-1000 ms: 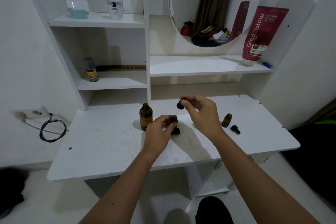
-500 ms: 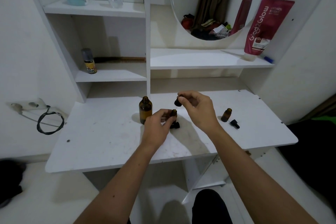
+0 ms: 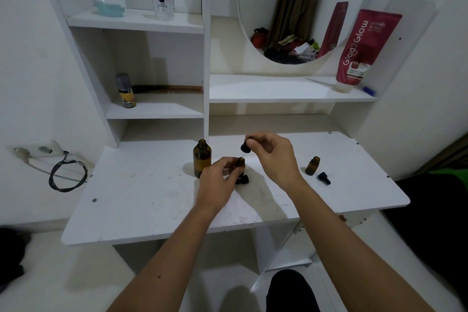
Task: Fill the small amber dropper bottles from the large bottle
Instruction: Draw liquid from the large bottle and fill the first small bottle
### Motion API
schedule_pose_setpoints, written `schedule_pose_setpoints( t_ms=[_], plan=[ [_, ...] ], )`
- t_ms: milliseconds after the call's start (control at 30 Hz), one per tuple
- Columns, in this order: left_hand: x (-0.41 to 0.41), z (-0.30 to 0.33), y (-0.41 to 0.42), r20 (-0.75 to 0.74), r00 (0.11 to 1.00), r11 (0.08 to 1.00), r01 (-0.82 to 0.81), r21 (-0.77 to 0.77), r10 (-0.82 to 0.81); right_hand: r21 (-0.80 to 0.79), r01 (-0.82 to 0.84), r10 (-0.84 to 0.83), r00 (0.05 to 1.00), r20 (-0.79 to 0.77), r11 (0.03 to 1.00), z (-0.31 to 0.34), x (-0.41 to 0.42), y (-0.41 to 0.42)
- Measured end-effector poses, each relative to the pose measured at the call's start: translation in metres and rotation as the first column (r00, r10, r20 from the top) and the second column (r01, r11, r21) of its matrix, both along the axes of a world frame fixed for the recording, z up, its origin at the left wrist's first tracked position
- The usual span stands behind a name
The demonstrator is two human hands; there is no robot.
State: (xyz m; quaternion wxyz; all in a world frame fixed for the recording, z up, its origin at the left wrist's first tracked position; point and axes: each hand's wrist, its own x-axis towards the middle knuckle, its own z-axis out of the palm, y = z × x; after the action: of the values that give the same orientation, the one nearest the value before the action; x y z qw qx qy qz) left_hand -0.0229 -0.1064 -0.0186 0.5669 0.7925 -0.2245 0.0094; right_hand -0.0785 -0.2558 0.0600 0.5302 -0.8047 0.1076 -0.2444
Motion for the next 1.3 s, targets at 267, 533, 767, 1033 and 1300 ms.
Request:
schedule_pose_setpoints(
  t_ms=[267,533,767,1033,1300],
  plan=[
    [-0.017,0.004,0.021,-0.088,0.995,0.989,-0.063,-0.131,0.051,0.068,0.089,-0.097,0.986,0.137,0.994,0.031,-0.012,0.001],
    [-0.017,0.001,0.063,-0.154,0.983,0.964,-0.136,-0.227,0.103,0.117,0.009,-0.034,0.976,0.216,0.993,0.046,-0.002,0.028],
    [0.013,0.01,0.084,-0.089,0.974,0.949,-0.226,-0.222,0.211,0.121,-0.067,0.032,0.963,0.266,0.99,0.059,0.025,0.053],
    [0.027,0.009,0.083,-0.105,0.988,0.979,-0.126,-0.16,0.11,0.094,-0.098,0.063,0.946,0.318,0.991,0.063,0.037,0.057],
    [0.026,0.012,0.082,-0.114,0.986,0.98,-0.136,-0.143,0.12,0.029,-0.12,0.107,0.957,0.271,0.992,0.061,0.043,0.063]
  ],
)
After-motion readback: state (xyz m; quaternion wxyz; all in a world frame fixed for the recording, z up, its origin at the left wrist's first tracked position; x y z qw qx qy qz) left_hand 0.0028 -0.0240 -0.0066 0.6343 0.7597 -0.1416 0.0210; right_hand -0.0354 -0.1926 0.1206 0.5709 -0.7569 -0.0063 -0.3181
